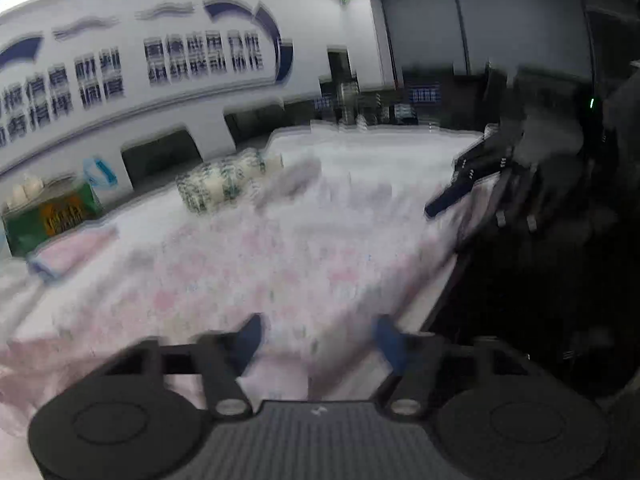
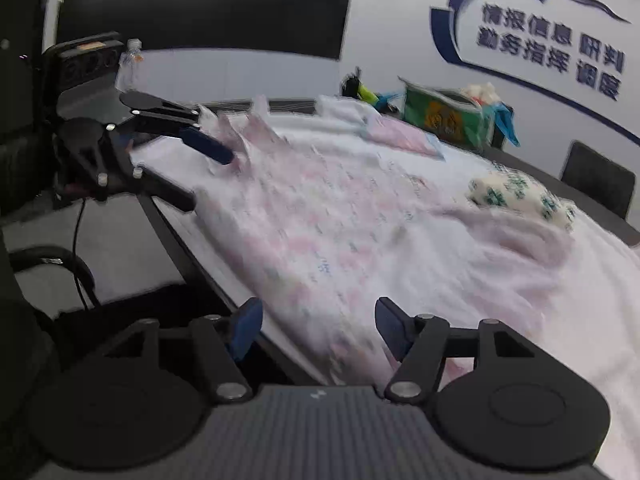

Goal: Fold clothes

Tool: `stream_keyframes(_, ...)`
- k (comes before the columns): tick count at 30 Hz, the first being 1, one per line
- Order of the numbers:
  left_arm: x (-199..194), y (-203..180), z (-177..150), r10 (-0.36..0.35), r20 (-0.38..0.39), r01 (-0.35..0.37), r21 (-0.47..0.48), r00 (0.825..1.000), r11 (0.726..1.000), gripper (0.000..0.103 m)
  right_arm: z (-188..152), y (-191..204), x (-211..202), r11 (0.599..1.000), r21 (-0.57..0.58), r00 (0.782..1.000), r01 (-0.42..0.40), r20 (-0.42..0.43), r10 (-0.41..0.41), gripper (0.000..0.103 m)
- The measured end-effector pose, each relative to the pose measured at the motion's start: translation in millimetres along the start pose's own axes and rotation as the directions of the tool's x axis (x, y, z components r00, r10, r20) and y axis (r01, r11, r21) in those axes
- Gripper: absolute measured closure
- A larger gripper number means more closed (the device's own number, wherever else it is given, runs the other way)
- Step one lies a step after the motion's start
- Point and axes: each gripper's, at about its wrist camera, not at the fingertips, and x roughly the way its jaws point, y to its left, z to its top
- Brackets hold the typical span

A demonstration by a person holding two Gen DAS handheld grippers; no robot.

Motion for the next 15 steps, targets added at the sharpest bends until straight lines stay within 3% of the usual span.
stream_keyframes(1,5.8,9.7,0.2,-0.022,-0.032,0.020,-0.037,0.999,0.999,0.092,-3.3,-5.5,1.5,1.000,0.026,1.000,0.000,-0.002,0.000,0.068)
stream_keyframes(3,11.6,26.0,4.1,-0.064,-0.057,0.058,-0.102,0.996,0.993,0.097,-5.6,-14.4,4.3,0.998,0.060,1.000,-0.025,-0.009,0.025,0.088)
stream_keyframes(6,9.6,45.9,22.4,-0.101,-0.031,0.094,-0.180,0.994,0.979,0.101,-1.0,-22.9,4.5,0.998,0.057,0.999,-0.041,0.016,0.040,0.098)
stream_keyframes(9,15.8,76.0,58.9,-0.066,0.005,0.065,-0.185,0.998,0.981,0.101,22.6,-49.6,1.9,0.998,0.059,0.994,-0.003,0.113,-0.003,0.098)
stream_keyframes(11,41.3,96.4,80.7,0.008,-0.026,-0.012,-0.177,1.000,0.984,0.101,43.4,-69.5,11.1,0.998,0.053,0.990,0.023,0.135,-0.030,0.098)
stream_keyframes(14,79.5,125.5,103.4,0.106,-0.074,-0.118,-0.184,0.992,0.976,0.095,75.5,-97.6,50.5,0.994,0.055,0.991,0.100,0.089,-0.104,0.095)
stream_keyframes(15,92.2,134.3,104.4,0.131,-0.092,-0.147,-0.200,0.987,0.969,0.087,84.0,-106.6,66.4,0.989,0.070,0.989,0.133,0.055,-0.137,0.086)
